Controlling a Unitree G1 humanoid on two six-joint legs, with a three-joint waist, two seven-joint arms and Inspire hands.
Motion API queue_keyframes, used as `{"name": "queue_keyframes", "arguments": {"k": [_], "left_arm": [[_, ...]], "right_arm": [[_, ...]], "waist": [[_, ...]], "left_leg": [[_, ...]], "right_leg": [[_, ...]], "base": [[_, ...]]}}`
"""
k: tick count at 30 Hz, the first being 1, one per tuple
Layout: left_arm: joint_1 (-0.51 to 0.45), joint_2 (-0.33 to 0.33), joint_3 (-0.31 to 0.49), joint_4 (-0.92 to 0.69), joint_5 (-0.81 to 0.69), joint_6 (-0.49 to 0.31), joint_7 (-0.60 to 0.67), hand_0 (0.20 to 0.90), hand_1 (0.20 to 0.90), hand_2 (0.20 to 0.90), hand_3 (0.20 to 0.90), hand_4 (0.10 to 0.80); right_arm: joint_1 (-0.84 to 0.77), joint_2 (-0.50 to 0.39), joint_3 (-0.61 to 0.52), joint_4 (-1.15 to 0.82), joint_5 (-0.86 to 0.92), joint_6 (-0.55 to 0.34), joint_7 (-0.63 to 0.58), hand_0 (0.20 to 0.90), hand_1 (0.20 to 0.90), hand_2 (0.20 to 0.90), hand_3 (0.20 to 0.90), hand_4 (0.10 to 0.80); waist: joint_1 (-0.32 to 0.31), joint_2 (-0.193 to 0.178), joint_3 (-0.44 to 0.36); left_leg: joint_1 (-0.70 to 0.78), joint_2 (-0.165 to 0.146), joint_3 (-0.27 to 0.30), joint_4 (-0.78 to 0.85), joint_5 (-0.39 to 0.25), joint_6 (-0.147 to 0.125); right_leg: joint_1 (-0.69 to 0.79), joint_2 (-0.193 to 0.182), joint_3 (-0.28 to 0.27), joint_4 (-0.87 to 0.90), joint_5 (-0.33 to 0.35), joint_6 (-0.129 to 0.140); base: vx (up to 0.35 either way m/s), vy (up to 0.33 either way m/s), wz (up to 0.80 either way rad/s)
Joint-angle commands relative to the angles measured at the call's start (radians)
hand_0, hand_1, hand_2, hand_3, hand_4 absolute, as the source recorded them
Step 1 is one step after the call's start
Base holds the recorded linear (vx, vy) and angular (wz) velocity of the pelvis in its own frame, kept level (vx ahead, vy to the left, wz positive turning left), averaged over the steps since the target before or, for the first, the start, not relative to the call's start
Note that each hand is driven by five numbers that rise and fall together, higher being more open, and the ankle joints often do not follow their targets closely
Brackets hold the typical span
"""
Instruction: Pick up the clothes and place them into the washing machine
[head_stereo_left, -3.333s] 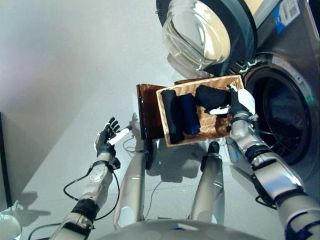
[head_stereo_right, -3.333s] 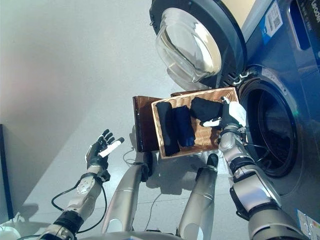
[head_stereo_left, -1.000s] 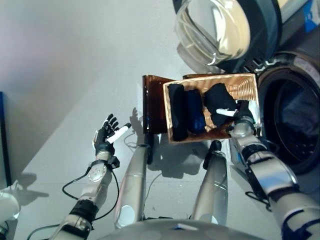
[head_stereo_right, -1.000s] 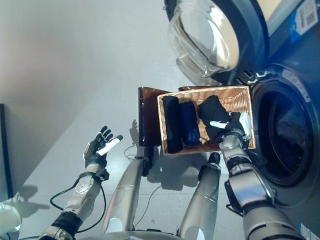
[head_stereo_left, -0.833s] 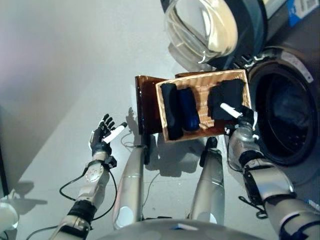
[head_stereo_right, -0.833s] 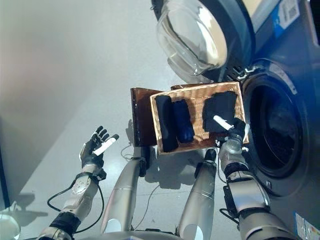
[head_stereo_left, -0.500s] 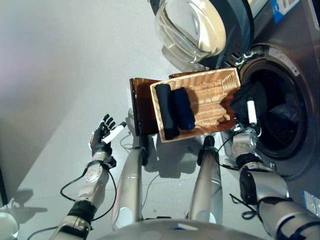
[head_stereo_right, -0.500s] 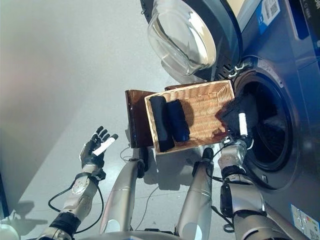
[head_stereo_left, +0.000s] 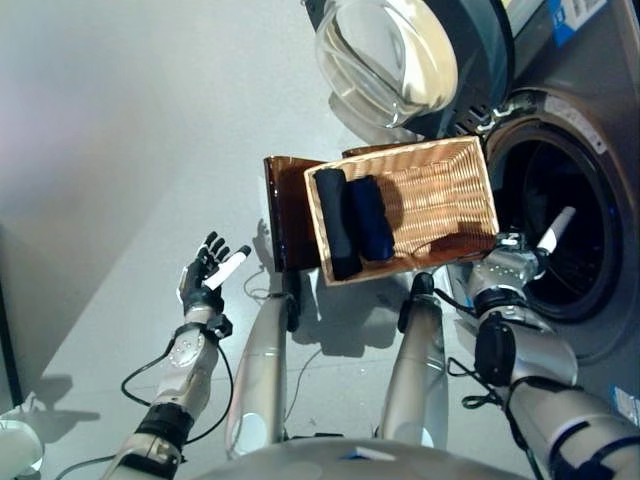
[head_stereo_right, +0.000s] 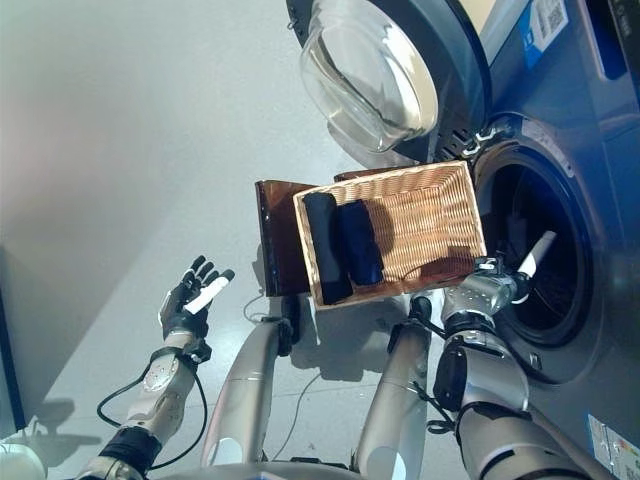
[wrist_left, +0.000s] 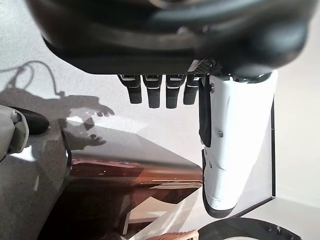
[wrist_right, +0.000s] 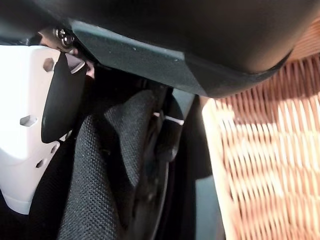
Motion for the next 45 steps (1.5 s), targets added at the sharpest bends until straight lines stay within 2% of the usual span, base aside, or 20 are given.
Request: {"name": "queue_keyframes", "arguments": {"k": [1, 11, 17, 22, 23, 24, 40, 43, 45], "left_arm": [[0.025, 0.052, 0.005, -0.045, 0.013, -0.051, 0.023, 0.900, 0.900, 0.900, 0.900, 0.800], [0.048, 0.067, 0.002, -0.047, 0.012, -0.036, 0.021, 0.900, 0.900, 0.900, 0.900, 0.800], [0.052, 0.069, 0.000, -0.049, 0.005, -0.036, 0.025, 0.900, 0.900, 0.900, 0.900, 0.800], [0.049, 0.067, 0.000, -0.043, 0.000, -0.033, 0.030, 0.900, 0.900, 0.900, 0.900, 0.800], [0.048, 0.064, 0.000, -0.040, -0.003, -0.033, 0.029, 0.900, 0.900, 0.900, 0.900, 0.800], [0.047, 0.064, 0.000, -0.039, -0.004, -0.034, 0.029, 0.900, 0.900, 0.900, 0.900, 0.800], [0.057, 0.064, 0.012, -0.042, -0.011, -0.031, 0.021, 0.900, 0.900, 0.900, 0.900, 0.800], [0.055, 0.062, 0.010, -0.042, -0.013, -0.035, 0.009, 0.900, 0.900, 0.900, 0.900, 0.800], [0.056, 0.072, 0.017, -0.049, -0.009, -0.037, 0.004, 0.900, 0.900, 0.900, 0.900, 0.800]], "right_arm": [[-0.048, -0.145, -0.004, 0.011, -0.041, -0.087, -0.032, 0.200, 0.200, 0.200, 0.200, 0.300], [-0.090, -0.271, -0.044, 0.043, 0.005, -0.122, -0.087, 0.200, 0.200, 0.200, 0.200, 0.300], [-0.097, -0.309, -0.060, 0.045, 0.016, -0.150, -0.119, 0.200, 0.200, 0.200, 0.200, 0.300], [-0.084, -0.313, -0.058, 0.077, 0.021, -0.131, -0.127, 0.200, 0.200, 0.200, 0.200, 0.300], [-0.081, -0.306, -0.057, 0.083, 0.022, -0.128, -0.127, 0.307, 0.307, 0.307, 0.307, 0.376], [-0.079, -0.300, -0.056, 0.089, 0.025, -0.124, -0.127, 0.900, 0.900, 0.900, 0.900, 0.800], [-0.078, -0.241, -0.016, 0.086, 0.002, -0.092, -0.130, 0.900, 0.900, 0.900, 0.900, 0.800], [-0.078, -0.214, 0.049, 0.069, -0.061, -0.041, -0.103, 0.900, 0.900, 0.900, 0.900, 0.800], [-0.080, -0.227, 0.131, 0.113, -0.190, 0.033, -0.116, 0.900, 0.900, 0.900, 0.900, 0.800]], "waist": [[-0.003, 0.020, -0.067], [-0.006, 0.020, -0.086], [-0.013, 0.019, -0.090], [-0.018, 0.014, -0.090], [-0.018, 0.013, -0.090], [-0.019, 0.012, -0.089], [-0.016, 0.005, -0.087], [-0.011, 0.000, -0.081], [-0.007, -0.006, -0.078]], "left_leg": [[0.043, 0.047, -0.073, 0.011, -0.056, -0.045], [0.043, 0.046, -0.075, 0.022, -0.066, -0.045], [0.046, 0.046, -0.072, 0.020, -0.069, -0.044], [0.043, 0.047, -0.070, 0.029, -0.074, -0.042], [0.043, 0.048, -0.070, 0.030, -0.075, -0.042], [0.043, 0.048, -0.070, 0.030, -0.075, -0.042], [0.043, 0.046, -0.073, 0.029, -0.067, -0.045], [0.047, 0.046, -0.075, 0.027, -0.061, -0.045], [0.051, 0.047, -0.074, 0.022, -0.056, -0.046]], "right_leg": [[0.056, -0.024, 0.009, -0.036, 0.073, -0.039], [0.056, -0.025, 0.017, -0.031, 0.067, -0.041], [0.058, -0.022, 0.017, -0.037, 0.070, -0.041], [0.060, -0.018, 0.022, -0.036, 0.068, -0.042], [0.060, -0.017, 0.023, -0.036, 0.068, -0.042], [0.061, -0.017, 0.023, -0.037, 0.069, -0.043], [0.069, -0.015, 0.021, -0.043, 0.070, -0.048], [0.077, -0.015, 0.019, -0.050, 0.076, -0.049], [0.082, -0.017, 0.017, -0.056, 0.084, -0.050]], "base": [[0.000, 0.000, 0.00], [0.005, 0.001, 0.02], [0.000, 0.000, 0.00], [0.001, -0.001, -0.01], [0.002, -0.006, -0.03], [0.002, -0.005, -0.03], [0.000, 0.000, 0.00], [0.000, 0.000, 0.00], [0.000, 0.000, 0.00]]}}
